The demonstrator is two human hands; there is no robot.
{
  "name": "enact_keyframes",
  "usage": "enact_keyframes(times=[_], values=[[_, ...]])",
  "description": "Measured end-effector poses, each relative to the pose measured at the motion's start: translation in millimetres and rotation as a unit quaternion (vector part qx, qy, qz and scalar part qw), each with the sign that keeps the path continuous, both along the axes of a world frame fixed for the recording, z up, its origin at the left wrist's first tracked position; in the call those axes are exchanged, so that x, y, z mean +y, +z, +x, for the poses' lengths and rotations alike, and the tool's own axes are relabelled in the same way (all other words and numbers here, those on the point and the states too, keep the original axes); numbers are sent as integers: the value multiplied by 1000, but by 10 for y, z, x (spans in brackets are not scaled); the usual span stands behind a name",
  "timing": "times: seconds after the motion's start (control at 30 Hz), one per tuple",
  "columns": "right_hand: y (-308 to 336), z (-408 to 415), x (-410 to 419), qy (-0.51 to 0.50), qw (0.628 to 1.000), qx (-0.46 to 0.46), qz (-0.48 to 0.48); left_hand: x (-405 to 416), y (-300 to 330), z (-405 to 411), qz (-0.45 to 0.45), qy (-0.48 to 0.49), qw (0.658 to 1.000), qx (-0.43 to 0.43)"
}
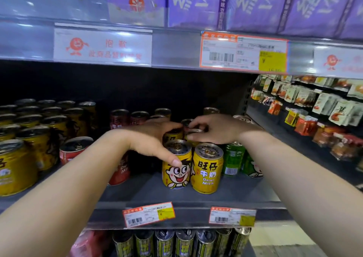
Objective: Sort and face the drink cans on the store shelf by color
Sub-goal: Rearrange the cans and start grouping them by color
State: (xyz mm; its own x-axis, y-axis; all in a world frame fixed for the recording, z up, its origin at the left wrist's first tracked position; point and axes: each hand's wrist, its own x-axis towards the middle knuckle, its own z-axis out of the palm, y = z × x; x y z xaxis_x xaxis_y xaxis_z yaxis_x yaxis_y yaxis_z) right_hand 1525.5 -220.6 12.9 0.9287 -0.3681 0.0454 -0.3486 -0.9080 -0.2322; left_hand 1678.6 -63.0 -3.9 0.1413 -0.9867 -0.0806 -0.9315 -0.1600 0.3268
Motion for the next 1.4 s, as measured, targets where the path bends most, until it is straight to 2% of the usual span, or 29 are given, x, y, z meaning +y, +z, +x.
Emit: enact_keyframes(times=[0.13,0.43,0.67,0.83,1.1,1.23,1.4], values=[[-12,35,99,-36,999,28,1,-96,-35,-96,51,15,998,-16],[-70,-108,210,-61,994,28,-84,119,-68,-131,-19,-27,999,-8],[-71,-180,249,-60,992,52,-100,212,60,-131,5,-41,999,-25],[-124,-190,252,-59,991,40,-113,276,61,-145,-17,-47,999,-18],[-216,-238,263,-54,993,-10,-105,248,93,41,-22,-20,999,17],[-179,-222,239,-64,994,-49,-80,216,93,109,-63,-17,993,103],[-135,-233,141,-81,990,-116,-29,36,109,253,-106,1,989,104]])
